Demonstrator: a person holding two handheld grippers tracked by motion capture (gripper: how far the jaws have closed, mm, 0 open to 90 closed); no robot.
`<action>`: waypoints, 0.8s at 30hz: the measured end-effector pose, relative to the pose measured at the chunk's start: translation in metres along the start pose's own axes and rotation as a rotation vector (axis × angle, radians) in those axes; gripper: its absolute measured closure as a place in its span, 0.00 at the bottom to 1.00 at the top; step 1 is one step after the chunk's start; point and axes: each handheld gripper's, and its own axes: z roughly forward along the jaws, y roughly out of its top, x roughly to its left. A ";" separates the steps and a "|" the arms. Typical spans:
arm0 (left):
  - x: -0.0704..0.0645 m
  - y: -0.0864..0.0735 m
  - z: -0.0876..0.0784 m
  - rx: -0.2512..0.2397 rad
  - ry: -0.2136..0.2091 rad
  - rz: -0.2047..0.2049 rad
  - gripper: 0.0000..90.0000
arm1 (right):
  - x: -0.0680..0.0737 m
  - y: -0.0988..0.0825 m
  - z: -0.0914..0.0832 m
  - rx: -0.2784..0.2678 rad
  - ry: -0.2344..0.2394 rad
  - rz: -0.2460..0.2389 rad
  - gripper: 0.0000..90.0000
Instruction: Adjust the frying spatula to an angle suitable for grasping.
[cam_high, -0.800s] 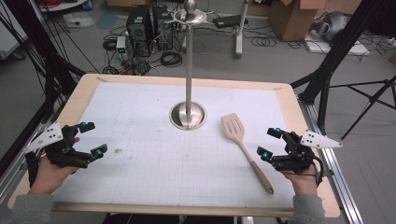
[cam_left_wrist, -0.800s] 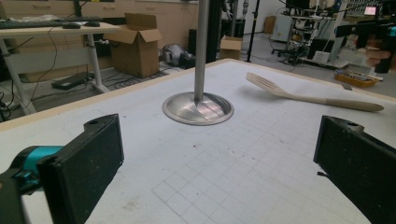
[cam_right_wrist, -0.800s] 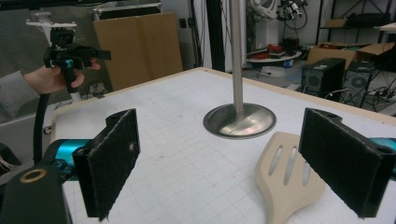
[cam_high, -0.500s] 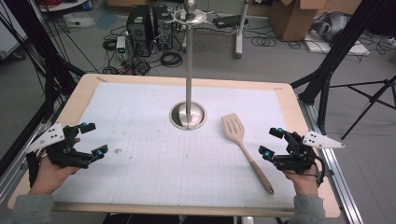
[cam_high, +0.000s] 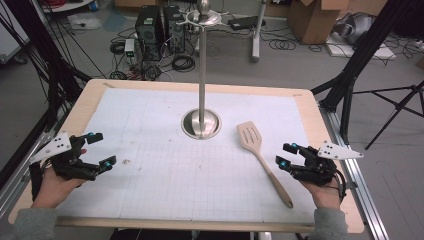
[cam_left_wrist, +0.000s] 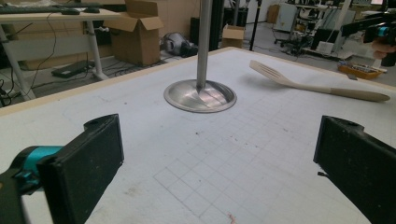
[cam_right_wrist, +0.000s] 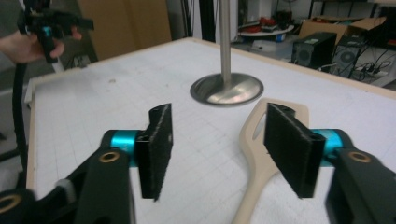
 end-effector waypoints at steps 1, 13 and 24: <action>0.000 0.000 0.000 0.003 0.000 0.001 0.02 | 0.000 -0.001 0.001 0.003 0.006 -0.004 0.50; 0.000 -0.003 0.003 0.022 0.000 -0.001 0.02 | -0.006 -0.010 0.014 0.125 0.004 -0.019 0.91; -0.001 -0.007 0.001 0.031 -0.001 0.006 0.02 | -0.018 -0.015 0.014 0.147 -0.049 0.046 1.00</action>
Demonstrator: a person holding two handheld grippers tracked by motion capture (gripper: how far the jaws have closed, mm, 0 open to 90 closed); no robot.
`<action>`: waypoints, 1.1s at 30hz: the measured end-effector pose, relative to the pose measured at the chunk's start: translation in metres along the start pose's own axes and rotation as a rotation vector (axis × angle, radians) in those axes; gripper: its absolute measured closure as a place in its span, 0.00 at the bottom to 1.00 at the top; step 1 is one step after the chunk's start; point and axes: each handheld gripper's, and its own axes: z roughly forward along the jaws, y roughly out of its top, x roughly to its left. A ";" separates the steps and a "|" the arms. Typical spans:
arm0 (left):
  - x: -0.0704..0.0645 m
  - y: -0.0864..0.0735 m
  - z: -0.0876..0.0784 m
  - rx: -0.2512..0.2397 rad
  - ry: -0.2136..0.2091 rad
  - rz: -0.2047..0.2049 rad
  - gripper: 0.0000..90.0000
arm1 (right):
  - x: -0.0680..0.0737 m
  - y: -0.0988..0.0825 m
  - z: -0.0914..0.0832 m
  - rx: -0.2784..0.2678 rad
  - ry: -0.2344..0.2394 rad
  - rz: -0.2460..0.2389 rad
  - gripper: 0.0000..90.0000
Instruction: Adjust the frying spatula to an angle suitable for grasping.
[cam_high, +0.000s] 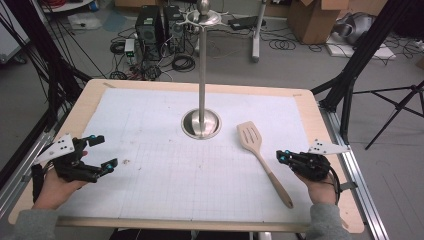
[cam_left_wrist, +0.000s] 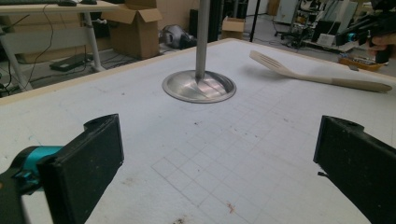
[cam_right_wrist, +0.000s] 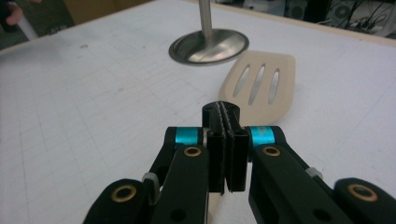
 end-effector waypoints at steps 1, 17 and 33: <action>0.000 -0.001 0.000 0.003 0.000 0.000 0.02 | -0.002 -0.002 0.005 0.029 -0.013 -0.027 1.00; -0.002 -0.007 -0.008 0.028 0.021 -0.002 0.02 | -0.014 -0.010 0.027 0.111 -0.059 -0.047 1.00; -0.003 -0.011 -0.013 0.049 0.031 -0.004 0.02 | -0.022 -0.017 0.047 0.186 -0.076 -0.038 1.00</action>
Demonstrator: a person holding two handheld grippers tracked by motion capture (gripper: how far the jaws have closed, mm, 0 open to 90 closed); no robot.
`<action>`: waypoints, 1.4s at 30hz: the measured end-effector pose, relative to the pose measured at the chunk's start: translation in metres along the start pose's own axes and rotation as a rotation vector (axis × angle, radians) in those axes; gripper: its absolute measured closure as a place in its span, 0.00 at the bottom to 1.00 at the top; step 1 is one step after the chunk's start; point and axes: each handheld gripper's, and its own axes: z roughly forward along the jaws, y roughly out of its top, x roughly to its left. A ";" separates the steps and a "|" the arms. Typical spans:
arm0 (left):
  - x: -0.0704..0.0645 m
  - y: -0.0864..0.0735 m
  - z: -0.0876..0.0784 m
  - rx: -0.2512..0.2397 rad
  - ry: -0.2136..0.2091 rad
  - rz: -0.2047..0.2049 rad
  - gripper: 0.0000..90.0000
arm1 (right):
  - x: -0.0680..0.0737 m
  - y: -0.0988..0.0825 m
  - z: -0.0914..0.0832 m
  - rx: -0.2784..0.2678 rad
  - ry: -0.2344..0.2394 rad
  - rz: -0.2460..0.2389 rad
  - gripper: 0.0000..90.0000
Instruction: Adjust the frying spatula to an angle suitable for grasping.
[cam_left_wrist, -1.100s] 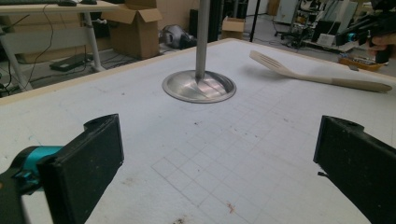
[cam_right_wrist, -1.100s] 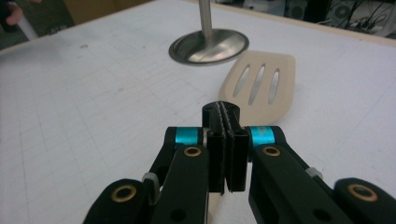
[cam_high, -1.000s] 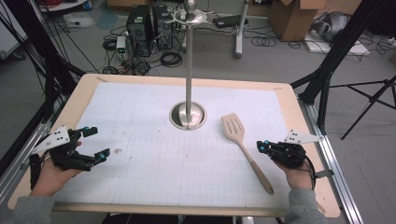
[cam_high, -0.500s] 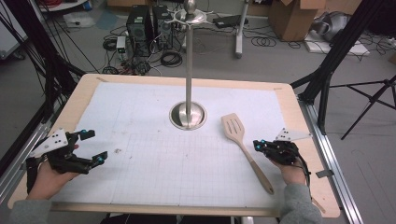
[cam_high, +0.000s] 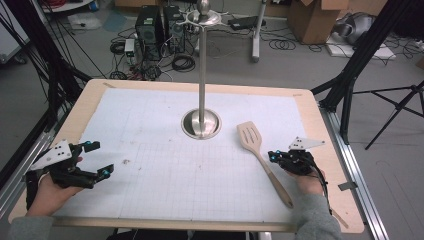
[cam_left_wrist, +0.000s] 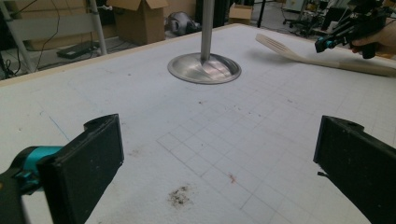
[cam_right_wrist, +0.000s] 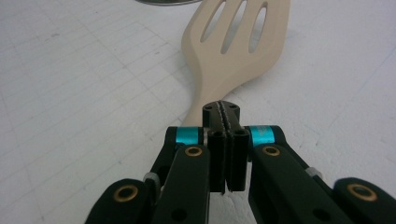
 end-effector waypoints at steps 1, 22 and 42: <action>0.000 0.000 0.000 0.000 0.002 -0.001 0.02 | 0.000 0.000 0.001 0.002 -0.001 -0.002 1.00; 0.000 -0.007 -0.007 0.043 0.023 -0.013 0.02 | 0.004 0.008 0.028 0.107 -0.001 -0.028 1.00; 0.001 -0.008 -0.006 0.055 0.028 -0.006 0.02 | 0.014 0.010 0.030 0.116 0.069 -0.047 1.00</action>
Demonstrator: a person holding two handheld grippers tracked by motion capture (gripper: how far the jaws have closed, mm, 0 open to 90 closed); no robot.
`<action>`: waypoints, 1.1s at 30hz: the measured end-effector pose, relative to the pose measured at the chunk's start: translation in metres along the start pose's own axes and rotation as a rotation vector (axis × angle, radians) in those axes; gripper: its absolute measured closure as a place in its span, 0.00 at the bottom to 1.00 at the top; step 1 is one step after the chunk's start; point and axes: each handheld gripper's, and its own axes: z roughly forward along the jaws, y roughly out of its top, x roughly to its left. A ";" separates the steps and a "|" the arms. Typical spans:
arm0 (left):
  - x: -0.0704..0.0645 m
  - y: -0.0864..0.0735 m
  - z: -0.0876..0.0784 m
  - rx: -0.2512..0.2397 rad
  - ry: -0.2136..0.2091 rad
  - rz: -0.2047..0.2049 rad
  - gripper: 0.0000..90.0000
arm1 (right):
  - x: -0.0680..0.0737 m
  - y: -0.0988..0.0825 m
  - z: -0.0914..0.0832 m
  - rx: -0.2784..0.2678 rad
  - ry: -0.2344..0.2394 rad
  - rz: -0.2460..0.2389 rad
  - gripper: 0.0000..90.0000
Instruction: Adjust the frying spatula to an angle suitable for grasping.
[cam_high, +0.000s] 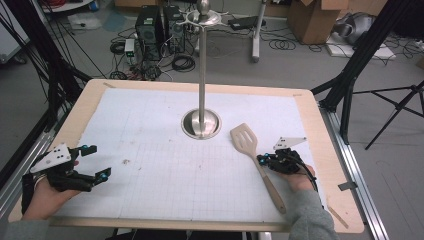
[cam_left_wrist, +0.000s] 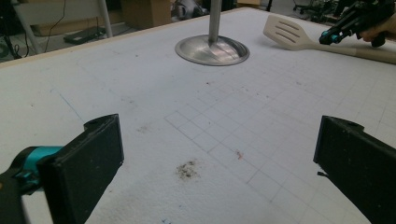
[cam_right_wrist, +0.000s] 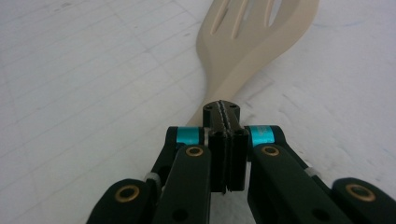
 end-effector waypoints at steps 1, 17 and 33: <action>0.000 0.000 0.000 0.001 0.001 0.001 0.02 | 0.003 0.001 0.002 0.003 0.025 -0.022 1.00; 0.001 0.001 0.004 0.001 -0.010 0.008 0.02 | 0.017 0.011 0.000 -0.009 0.062 -0.050 1.00; 0.002 0.006 0.021 -0.008 -0.043 0.018 0.02 | 0.063 -0.005 -0.033 -0.024 0.119 -0.071 1.00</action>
